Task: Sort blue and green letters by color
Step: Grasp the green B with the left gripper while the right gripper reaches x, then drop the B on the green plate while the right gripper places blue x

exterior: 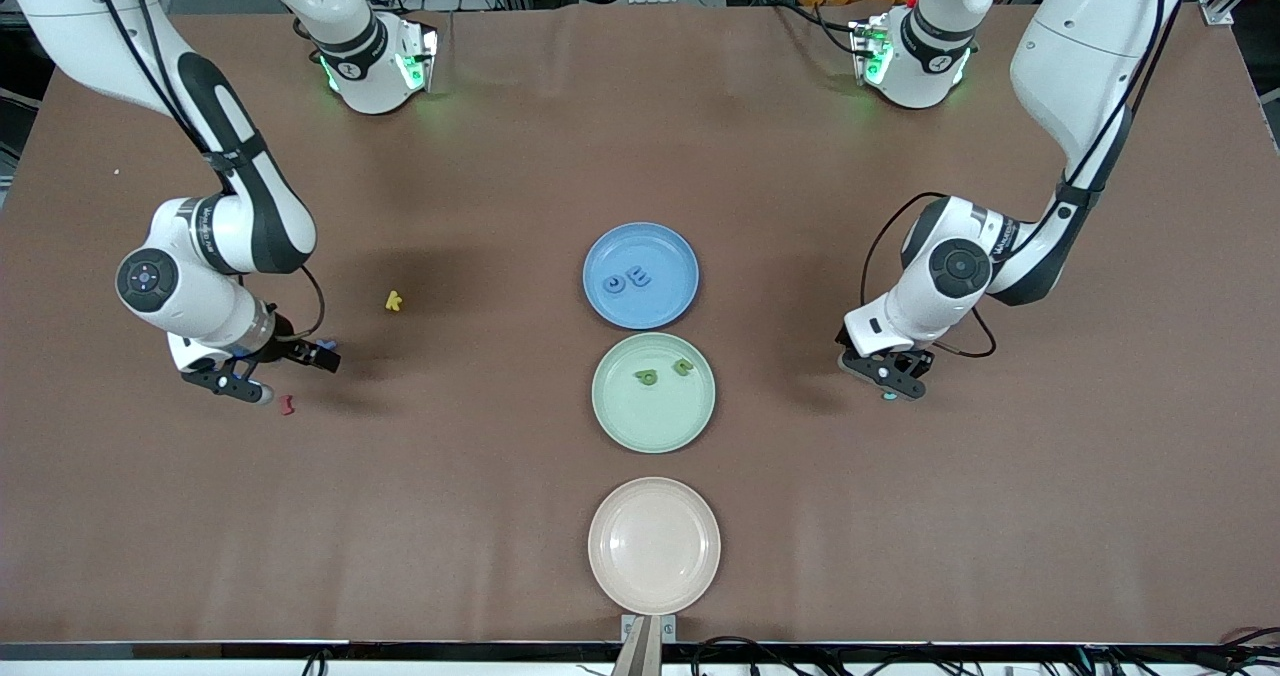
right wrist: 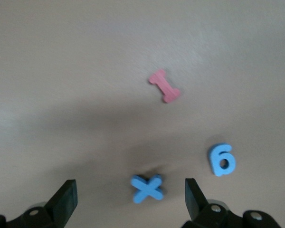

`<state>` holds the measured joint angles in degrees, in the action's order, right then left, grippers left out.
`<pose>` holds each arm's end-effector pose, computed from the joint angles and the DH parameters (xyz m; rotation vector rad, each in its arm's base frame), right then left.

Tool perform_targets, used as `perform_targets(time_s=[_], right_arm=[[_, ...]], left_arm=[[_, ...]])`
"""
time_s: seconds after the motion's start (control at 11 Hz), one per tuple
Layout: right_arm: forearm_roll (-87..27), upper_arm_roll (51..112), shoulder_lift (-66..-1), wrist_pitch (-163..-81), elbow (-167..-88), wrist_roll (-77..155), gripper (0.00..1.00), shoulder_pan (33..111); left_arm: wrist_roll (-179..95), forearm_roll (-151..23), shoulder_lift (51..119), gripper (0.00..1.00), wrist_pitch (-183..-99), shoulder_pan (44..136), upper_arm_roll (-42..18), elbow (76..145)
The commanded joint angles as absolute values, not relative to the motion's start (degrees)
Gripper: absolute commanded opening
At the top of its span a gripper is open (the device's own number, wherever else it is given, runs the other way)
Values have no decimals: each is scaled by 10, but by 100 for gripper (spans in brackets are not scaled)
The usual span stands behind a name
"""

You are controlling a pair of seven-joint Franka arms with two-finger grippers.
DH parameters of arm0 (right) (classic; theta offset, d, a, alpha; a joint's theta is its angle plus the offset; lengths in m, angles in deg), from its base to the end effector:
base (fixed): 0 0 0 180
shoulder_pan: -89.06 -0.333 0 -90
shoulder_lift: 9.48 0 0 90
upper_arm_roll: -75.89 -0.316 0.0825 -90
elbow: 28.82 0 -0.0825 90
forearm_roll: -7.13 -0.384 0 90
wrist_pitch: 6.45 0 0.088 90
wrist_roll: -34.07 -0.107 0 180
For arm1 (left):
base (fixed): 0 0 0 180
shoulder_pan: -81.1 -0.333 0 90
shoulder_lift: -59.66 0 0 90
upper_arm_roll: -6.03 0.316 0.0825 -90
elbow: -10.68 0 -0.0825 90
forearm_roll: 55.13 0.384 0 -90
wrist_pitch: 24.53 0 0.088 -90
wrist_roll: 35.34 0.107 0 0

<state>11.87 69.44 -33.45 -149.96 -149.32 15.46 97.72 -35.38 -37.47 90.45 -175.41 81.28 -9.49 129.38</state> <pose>0.5801 -0.0221 0.2167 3.1001 -0.4778 -0.0193 0.5675 -0.1669 0.1799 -3.0315 0.7729 -0.0937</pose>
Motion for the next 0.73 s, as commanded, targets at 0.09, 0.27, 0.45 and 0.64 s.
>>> perform_targets(time_s=[0.09,0.27,0.45,0.64], right_arm=[[128,688,-322,-1561,-1557,169,100,997],[128,688,-321,-1570,-1570,168,100,998],[128,688,-327,-1601,-1585,168,100,1001],[128,689,-328,-1610,-1588,168,89,1001]], left_arm=[[-351,-361,911,67,-1762,810,-96,1287],[-351,-361,912,56,-1762,810,-96,1287],[-350,-361,914,35,-1761,810,-96,1284],[-351,-361,916,12,-1761,811,-96,1278]])
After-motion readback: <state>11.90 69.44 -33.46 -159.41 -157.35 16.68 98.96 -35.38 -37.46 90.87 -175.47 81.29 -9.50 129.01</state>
